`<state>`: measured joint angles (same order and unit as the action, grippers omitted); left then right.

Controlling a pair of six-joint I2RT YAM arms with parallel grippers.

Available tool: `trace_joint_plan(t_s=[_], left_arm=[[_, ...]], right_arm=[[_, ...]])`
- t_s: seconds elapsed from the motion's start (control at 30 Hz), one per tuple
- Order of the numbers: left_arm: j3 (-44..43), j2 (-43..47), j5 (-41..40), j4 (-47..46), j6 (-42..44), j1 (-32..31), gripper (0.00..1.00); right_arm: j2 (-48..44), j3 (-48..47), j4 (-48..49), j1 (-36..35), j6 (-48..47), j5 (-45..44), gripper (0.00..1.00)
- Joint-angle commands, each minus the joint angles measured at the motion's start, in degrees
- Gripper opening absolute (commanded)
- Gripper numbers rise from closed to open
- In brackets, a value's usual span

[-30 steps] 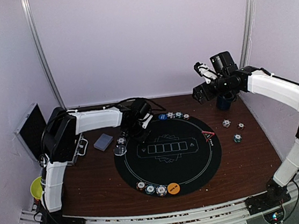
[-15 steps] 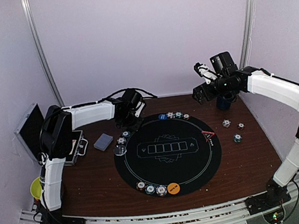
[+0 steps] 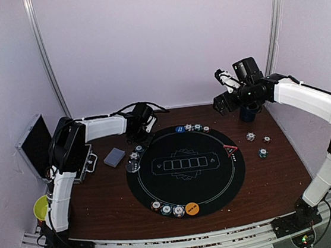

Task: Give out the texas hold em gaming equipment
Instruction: Move the poker chips pile to the dealer area.

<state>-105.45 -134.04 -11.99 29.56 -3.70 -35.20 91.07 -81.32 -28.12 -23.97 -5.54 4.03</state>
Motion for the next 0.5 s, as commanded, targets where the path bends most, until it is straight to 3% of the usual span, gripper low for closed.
trace_joint_plan(t_s=[0.0, 0.17, 0.47], left_arm=[[-2.03, -1.06, -0.83, -2.79, 0.61, 0.54, 0.25], [-1.65, -1.23, -0.67, -2.93, 0.57, 0.75, 0.26], [-1.39, -1.67, -1.16, -2.80, 0.76, 0.84, 0.49]], right_arm=[[-1.59, 0.90, 1.27, 0.24, 0.55, 0.19, 0.99], [-1.48, 0.89, 1.28, 0.19, 0.53, 0.19, 0.99], [-1.68, 0.85, 1.25, 0.21, 0.53, 0.49, 0.98]])
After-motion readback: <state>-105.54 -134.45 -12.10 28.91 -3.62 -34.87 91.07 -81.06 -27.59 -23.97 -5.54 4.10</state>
